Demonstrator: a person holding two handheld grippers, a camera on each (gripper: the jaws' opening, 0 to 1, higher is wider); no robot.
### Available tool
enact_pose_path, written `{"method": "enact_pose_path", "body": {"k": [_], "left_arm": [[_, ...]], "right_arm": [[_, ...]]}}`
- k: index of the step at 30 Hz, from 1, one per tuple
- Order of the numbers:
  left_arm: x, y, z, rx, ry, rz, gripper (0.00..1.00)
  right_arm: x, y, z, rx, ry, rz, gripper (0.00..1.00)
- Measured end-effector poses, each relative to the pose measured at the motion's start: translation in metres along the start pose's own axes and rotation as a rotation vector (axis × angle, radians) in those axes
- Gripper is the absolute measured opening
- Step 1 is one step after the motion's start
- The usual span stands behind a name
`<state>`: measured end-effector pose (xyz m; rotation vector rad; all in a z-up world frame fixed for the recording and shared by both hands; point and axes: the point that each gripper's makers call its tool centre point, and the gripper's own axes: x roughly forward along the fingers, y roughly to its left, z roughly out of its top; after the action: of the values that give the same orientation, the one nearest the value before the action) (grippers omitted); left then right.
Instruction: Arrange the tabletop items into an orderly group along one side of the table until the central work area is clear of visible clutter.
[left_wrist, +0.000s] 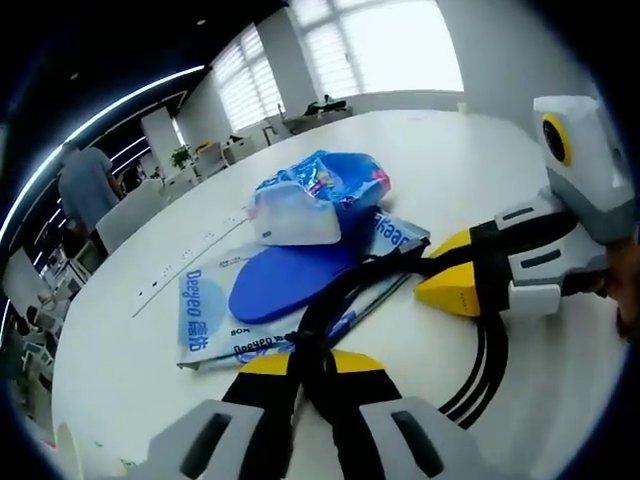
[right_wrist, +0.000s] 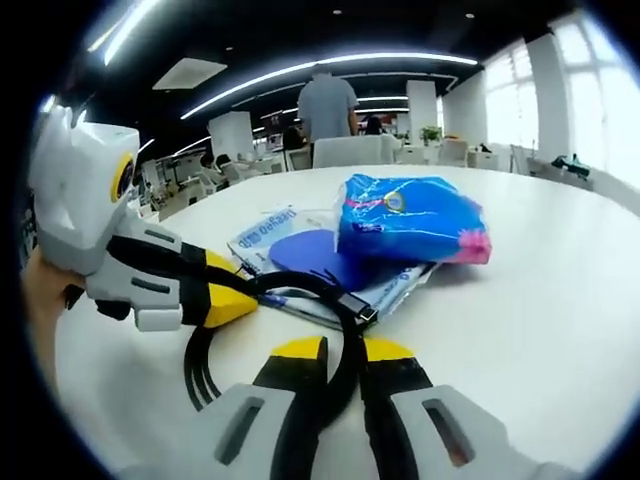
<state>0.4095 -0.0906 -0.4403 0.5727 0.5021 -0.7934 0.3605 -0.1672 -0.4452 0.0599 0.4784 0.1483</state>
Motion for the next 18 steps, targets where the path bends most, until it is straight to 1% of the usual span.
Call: {"method": "enact_pose_path", "body": {"k": [4, 9, 14, 18], "left_arm": [[-0.003, -0.001, 0.001, 0.001, 0.012, -0.006, 0.10], [-0.007, -0.003, 0.000, -0.037, 0.023, -0.031, 0.10], [-0.011, -0.005, 0.002, -0.032, 0.025, -0.035, 0.10], [-0.016, -0.006, 0.002, -0.036, 0.035, -0.041, 0.10]], "right_arm": [[-0.002, -0.002, 0.002, 0.015, -0.004, 0.000, 0.08], [-0.002, -0.005, 0.004, 0.019, -0.004, -0.001, 0.07], [-0.005, -0.006, 0.008, 0.023, -0.017, 0.002, 0.06], [-0.007, -0.007, 0.009, 0.052, -0.017, 0.012, 0.06]]}}
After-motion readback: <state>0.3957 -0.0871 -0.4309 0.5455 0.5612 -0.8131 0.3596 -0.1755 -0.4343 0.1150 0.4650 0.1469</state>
